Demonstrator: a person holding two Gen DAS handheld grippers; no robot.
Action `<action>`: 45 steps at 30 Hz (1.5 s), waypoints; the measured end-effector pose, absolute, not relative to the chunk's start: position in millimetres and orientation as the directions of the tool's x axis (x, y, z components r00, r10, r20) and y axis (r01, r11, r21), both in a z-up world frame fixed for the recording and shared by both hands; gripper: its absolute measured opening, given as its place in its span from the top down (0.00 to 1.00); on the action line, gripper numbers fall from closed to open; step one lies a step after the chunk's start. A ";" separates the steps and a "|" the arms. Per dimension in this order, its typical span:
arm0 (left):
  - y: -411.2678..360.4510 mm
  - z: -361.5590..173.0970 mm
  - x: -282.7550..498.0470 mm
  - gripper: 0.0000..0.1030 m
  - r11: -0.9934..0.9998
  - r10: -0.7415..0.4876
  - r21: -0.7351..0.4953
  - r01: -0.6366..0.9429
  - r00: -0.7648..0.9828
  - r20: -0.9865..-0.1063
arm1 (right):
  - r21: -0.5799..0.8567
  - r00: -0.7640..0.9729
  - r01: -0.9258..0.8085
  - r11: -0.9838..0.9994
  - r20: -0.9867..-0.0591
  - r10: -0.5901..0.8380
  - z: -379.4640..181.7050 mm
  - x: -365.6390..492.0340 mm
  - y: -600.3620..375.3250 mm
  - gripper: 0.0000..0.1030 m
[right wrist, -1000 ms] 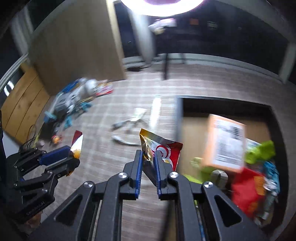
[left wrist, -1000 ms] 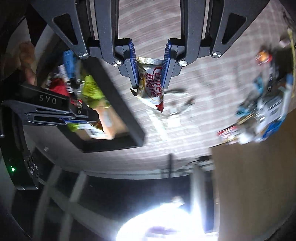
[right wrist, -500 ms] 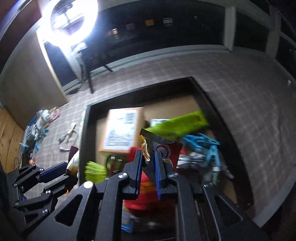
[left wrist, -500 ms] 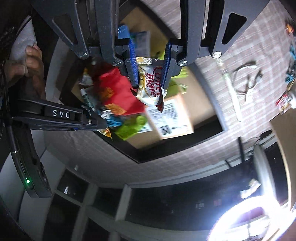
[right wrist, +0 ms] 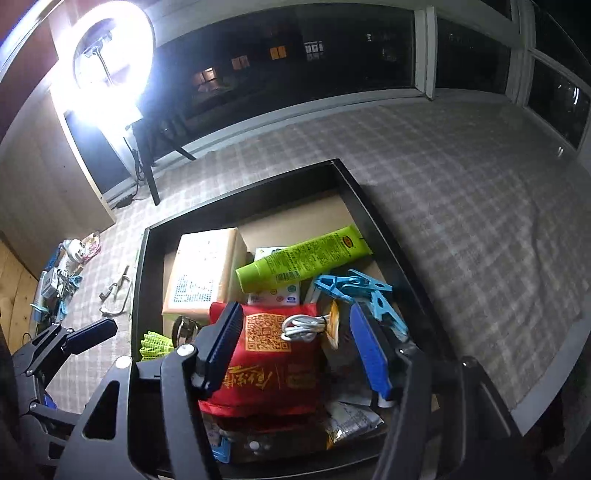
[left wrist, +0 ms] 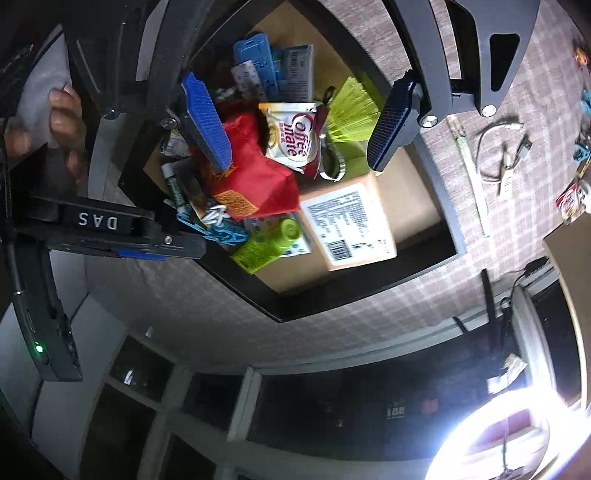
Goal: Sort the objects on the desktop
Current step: 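Move both open tools back to the object pile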
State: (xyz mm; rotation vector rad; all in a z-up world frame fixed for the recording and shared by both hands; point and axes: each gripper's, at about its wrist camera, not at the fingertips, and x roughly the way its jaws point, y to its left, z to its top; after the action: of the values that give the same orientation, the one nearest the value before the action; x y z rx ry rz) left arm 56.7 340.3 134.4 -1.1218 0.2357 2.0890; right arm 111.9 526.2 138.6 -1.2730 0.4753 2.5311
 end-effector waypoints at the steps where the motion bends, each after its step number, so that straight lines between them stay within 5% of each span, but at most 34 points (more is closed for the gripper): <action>1: 336.7 133.9 54.7 0.28 -0.715 0.518 -0.176 -0.676 -0.345 -0.783 | 0.170 -0.581 -0.370 -0.913 -0.810 0.084 139.2 109.6 524.0 0.42; 17: 204.5 139.5 17.3 0.30 -0.887 0.375 -0.148 -0.438 -0.495 -0.784 | 0.190 -0.604 -0.165 -0.968 -0.795 -0.053 147.0 46.7 429.6 0.42; 35: -64.7 109.3 1.7 0.30 -0.966 0.033 -0.165 0.199 -0.537 -0.843 | 0.166 -0.518 0.228 -0.959 -0.814 -0.264 138.6 -53.1 207.1 0.42; 45: -156.4 77.1 6.5 0.30 -0.868 -0.053 -0.193 0.457 -0.472 -0.880 | 0.145 -0.419 0.402 -0.904 -0.848 -0.323 108.1 -98.7 100.5 0.45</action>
State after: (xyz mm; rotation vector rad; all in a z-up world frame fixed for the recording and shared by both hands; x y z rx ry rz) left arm 6.5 -156.4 77.1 -1.7121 -0.7198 2.9062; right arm -98.7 100.5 108.1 -1.8085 -0.1466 3.0812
